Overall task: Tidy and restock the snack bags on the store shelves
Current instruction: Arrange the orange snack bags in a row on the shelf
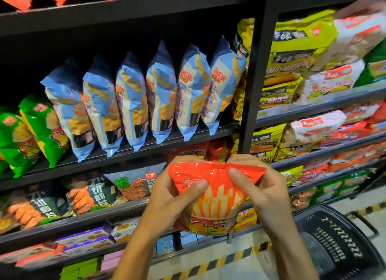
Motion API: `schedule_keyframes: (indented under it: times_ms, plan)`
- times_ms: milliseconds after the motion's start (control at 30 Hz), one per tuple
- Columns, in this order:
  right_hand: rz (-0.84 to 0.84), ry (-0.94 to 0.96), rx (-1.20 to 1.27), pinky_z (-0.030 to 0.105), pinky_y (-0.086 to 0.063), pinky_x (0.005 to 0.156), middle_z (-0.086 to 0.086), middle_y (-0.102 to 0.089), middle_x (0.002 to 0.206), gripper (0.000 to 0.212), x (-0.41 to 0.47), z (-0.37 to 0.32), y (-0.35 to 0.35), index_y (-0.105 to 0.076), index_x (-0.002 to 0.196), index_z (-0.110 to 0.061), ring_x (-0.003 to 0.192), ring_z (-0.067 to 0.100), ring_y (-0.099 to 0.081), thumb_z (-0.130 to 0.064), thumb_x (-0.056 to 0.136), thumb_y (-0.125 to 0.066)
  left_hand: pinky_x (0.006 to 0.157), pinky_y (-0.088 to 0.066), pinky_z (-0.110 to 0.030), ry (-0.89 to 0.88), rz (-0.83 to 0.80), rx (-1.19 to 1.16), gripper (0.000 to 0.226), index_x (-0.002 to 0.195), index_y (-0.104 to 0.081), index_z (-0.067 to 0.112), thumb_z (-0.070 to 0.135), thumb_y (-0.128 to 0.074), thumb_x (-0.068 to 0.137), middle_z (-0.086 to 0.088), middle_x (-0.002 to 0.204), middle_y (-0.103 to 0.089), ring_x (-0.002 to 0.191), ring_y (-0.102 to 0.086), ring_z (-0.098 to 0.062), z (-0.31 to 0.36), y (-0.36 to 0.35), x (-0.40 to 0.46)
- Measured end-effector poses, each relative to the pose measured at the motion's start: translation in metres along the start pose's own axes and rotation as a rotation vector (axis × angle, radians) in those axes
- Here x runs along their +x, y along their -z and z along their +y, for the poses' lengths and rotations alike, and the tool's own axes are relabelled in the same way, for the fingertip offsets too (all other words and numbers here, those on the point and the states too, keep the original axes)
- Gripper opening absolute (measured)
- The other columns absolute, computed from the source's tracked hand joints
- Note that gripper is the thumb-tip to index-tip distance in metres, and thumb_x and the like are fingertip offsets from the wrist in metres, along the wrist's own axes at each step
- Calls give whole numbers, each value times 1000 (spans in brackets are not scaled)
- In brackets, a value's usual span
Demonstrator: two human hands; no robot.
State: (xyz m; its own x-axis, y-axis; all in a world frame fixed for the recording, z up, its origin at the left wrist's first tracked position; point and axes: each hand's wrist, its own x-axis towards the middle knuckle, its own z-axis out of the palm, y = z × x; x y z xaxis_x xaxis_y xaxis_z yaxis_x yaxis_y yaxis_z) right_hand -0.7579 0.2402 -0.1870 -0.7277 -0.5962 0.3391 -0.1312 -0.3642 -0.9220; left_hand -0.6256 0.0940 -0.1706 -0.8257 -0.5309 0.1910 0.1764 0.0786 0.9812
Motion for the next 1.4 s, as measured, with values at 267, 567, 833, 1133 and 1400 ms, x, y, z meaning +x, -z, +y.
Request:
schedule_keyframes:
  times_ms: [267,567,833,1133,1400]
  plan:
    - [30,-5,12,18,-54,84,-2,-75,109,13,-7,4,4,-76,99,-19,104,11,-71,-12,90,-70,88,-60,-41,-20,-7,-13,21,108,-77,20,15,-72,87,-8,120,-73,114,-70,-29,-7,-11,3]
    - [67,-36,31,24,-55,85,5,-74,109,12,-20,6,16,-75,100,-12,105,19,-71,-13,90,-69,98,-52,-57,-221,-156,164,14,102,-78,6,10,-76,89,-12,115,-72,117,-66,-36,-6,-9,11]
    - [48,-3,25,25,-53,92,2,-72,114,16,-19,3,30,-79,99,-19,113,18,-68,-10,90,-68,98,-53,-49,-185,-210,185,18,109,-78,11,15,-64,98,-10,122,-71,121,-63,-33,-12,-18,19]
    - [-72,-58,23,24,-50,98,2,-73,123,41,-19,2,47,-81,108,-15,124,19,-64,-34,102,-45,85,-57,-29,-30,-94,97,17,103,-80,20,23,-64,96,-6,115,-75,110,-71,-24,-19,-26,21]
    - [-159,-106,-49,27,-50,104,-12,-63,142,46,-15,15,49,-60,139,-39,136,11,-55,-56,99,-46,73,-58,-22,-1,2,106,27,101,-80,26,27,-53,96,2,105,-78,95,-75,-14,-18,-30,22]
